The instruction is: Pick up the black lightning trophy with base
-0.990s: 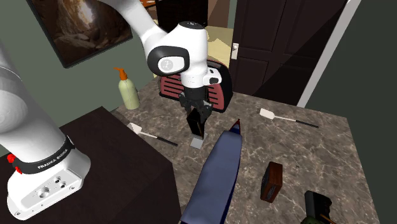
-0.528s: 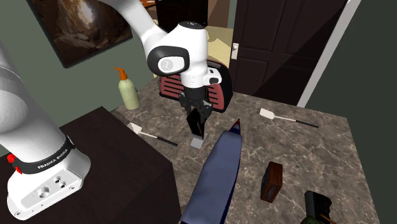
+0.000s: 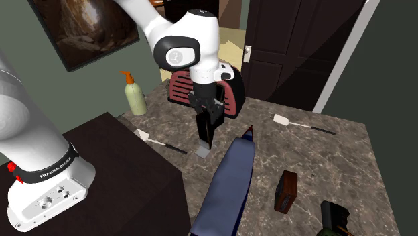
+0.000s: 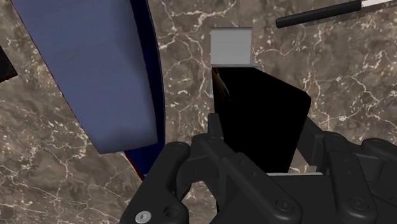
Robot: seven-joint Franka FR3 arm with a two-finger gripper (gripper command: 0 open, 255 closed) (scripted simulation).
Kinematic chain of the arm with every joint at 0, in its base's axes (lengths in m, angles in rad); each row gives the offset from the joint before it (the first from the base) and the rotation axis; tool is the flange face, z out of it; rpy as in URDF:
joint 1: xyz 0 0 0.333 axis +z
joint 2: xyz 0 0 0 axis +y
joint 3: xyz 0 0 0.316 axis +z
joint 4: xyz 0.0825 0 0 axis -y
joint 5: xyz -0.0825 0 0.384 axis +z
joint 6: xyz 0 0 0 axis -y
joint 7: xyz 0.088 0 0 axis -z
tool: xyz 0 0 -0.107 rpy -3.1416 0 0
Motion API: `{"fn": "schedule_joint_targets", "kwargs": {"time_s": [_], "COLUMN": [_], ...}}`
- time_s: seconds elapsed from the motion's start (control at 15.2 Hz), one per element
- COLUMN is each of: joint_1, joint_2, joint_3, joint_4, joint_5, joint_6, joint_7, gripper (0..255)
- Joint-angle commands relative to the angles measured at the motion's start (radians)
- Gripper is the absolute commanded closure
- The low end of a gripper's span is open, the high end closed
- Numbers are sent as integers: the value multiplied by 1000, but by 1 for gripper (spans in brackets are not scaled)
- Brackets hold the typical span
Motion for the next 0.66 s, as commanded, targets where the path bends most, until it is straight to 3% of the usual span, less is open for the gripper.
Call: {"fn": "schedule_joint_targets", "kwargs": {"time_s": [0.0, 0.59], "joint_1": [2, 1], "joint_2": [-28, -117], "joint_3": [-4, -7], "joint_4": [4, 24], "joint_5": [-21, -80], "joint_6": [-29, -131], "joint_7": [17, 60], "gripper": [255, 255]}}
